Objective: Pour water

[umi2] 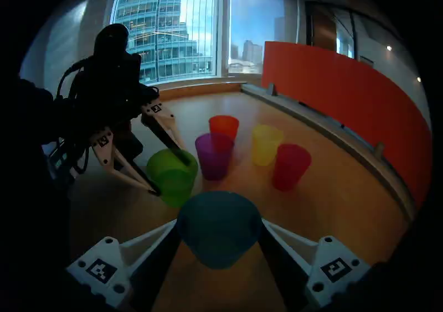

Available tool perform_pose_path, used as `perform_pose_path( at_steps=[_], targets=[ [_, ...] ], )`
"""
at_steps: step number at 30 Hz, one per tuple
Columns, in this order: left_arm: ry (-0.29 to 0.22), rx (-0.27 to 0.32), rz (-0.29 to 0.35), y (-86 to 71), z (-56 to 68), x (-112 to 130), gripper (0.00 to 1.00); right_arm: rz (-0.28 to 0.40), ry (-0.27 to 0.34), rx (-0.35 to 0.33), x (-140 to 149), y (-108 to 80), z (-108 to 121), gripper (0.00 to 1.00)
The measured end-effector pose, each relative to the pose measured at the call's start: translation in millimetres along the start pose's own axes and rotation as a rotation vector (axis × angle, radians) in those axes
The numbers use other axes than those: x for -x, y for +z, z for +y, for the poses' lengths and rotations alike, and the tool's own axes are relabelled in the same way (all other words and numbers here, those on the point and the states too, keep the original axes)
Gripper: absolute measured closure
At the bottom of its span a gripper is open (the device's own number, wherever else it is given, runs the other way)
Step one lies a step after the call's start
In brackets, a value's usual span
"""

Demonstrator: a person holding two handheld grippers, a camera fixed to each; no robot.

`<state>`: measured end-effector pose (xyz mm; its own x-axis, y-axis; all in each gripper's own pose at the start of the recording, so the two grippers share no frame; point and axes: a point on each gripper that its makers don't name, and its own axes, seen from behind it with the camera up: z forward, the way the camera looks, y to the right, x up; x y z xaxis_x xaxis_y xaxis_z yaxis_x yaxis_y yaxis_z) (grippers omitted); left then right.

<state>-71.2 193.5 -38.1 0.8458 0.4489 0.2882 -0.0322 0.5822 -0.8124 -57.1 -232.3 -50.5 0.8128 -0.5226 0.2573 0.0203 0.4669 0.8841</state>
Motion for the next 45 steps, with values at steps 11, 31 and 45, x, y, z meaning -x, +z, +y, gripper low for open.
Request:
perform_pose_path(
  at_steps=[11, 31, 45],
  targets=[
    [-0.008, 0.002, -0.005, 3.3, 0.4, 9, 0.15, -0.018, 0.012, -0.002, 14, 10.8, -3, 0.08],
    [-0.029, -0.007, 0.005, -2.1, -1.5, 21, 0.15, -0.042, 0.022, 0.007, 30, 17.5, -8, 0.07],
    [-0.026, -0.018, 0.000, -2.4, -1.4, 22, 0.13, -0.047, 0.014, 0.022, 33, 16.1, -7, 0.08]
  ],
)
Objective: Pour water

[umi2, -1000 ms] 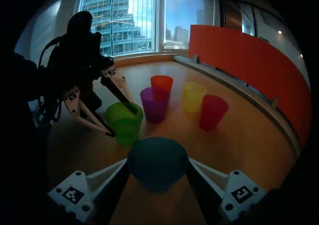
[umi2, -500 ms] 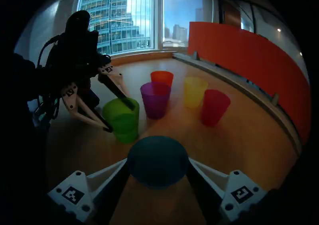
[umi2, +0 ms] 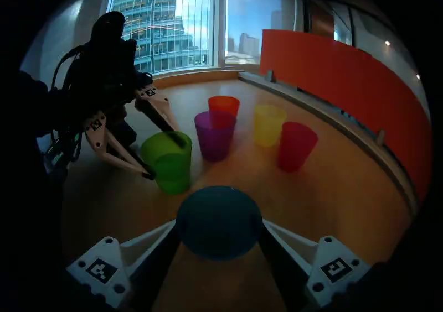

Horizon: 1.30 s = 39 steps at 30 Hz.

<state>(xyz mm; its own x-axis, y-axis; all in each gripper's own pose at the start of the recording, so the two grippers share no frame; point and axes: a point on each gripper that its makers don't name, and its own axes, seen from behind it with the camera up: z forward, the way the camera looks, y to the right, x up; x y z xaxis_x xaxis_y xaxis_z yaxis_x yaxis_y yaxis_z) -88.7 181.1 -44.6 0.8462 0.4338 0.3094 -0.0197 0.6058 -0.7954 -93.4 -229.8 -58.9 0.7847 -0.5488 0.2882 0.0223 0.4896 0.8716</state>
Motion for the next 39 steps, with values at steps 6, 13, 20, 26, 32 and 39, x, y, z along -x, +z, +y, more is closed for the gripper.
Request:
perform_pose_path(
  at_steps=[6, 13, 20, 26, 32, 39],
  targets=[
    [0.008, -0.001, -0.012, -0.1, 1.2, 1, 0.05, -0.011, 0.000, 0.003, 5, 1.0, -1, 0.00],
    [-0.007, 0.003, -0.024, 0.6, 0.1, 3, 0.03, -0.012, -0.001, 0.009, 6, 0.7, 0, 0.00],
    [-0.022, -0.015, -0.038, -2.4, -7.2, 9, 0.03, -0.009, 0.001, 0.016, 7, -2.6, 1, 0.00],
    [-0.032, -0.030, -0.046, -10.7, -11.7, 14, 0.03, -0.009, 0.003, 0.026, 11, -8.1, 2, 0.00],
    [-0.043, -0.056, -0.045, -19.9, -14.6, 18, 0.03, -0.010, 0.009, 0.039, 15, -16.3, 2, 0.00],
    [-0.073, -0.085, -0.034, -33.1, -18.4, 19, 0.03, -0.005, 0.020, 0.068, 23, -30.2, 4, 0.00]
  ],
)
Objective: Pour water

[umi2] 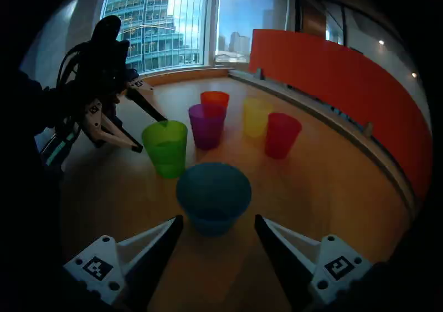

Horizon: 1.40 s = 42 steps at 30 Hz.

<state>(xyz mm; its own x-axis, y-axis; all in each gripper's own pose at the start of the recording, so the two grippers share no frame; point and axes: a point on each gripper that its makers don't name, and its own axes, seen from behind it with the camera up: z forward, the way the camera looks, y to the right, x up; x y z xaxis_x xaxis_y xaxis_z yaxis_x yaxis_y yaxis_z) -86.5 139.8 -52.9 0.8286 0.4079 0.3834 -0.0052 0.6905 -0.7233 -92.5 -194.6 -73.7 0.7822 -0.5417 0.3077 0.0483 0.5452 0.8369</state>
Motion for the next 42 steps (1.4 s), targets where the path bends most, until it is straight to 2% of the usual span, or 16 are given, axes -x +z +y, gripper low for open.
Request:
perform_pose_path(
  at_steps=[18, 29, 36, 42],
  targets=[
    [-0.084, -0.093, 0.049, -25.4, -15.1, -4, 0.03, 0.048, 0.048, 0.076, 5, -32.3, 4, 0.00],
    [-0.150, -0.200, 0.110, -40.0, -34.0, -3, 0.03, 0.104, 0.120, 0.161, -1, -53.3, 17, 0.00],
    [-0.190, -0.243, 0.164, -47.8, -40.8, -11, 0.03, 0.142, 0.173, 0.226, -1, -66.3, 28, 0.00],
    [-0.245, -0.275, 0.220, -54.8, -47.3, -21, 0.03, 0.179, 0.217, 0.276, -4, -76.1, 36, 0.00]
  ],
)
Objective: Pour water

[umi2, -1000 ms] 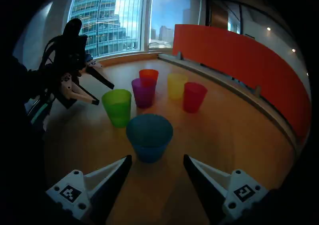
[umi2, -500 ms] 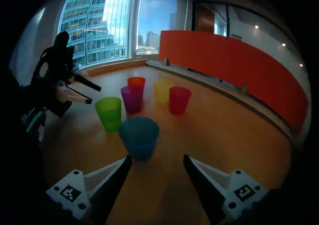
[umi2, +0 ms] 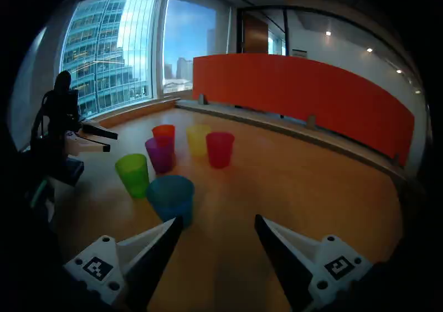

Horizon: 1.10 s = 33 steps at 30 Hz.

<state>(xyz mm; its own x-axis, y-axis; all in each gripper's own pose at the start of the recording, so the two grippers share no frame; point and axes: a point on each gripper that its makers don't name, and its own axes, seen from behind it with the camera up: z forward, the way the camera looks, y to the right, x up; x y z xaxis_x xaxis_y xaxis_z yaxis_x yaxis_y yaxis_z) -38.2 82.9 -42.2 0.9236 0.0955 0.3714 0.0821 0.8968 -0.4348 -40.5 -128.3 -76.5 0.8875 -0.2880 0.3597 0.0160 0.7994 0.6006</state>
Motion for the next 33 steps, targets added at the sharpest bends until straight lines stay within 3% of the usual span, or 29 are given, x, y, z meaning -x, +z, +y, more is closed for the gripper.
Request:
perform_pose_path(
  at_steps=[11, 17, 33],
  targets=[
    [-0.065, -0.115, 0.071, -7.6, -26.5, -10, 0.03, 0.087, 0.073, 0.133, -15, -13.5, 28, 0.00],
    [-0.096, -0.144, 0.100, -12.1, -31.0, -14, 0.03, 0.131, 0.109, 0.200, -21, -19.4, 43, 0.00],
    [-0.069, -0.275, 0.189, -15.8, -51.4, -37, 0.03, 0.263, 0.114, 0.431, -48, -32.9, 83, 0.00]
  ],
)
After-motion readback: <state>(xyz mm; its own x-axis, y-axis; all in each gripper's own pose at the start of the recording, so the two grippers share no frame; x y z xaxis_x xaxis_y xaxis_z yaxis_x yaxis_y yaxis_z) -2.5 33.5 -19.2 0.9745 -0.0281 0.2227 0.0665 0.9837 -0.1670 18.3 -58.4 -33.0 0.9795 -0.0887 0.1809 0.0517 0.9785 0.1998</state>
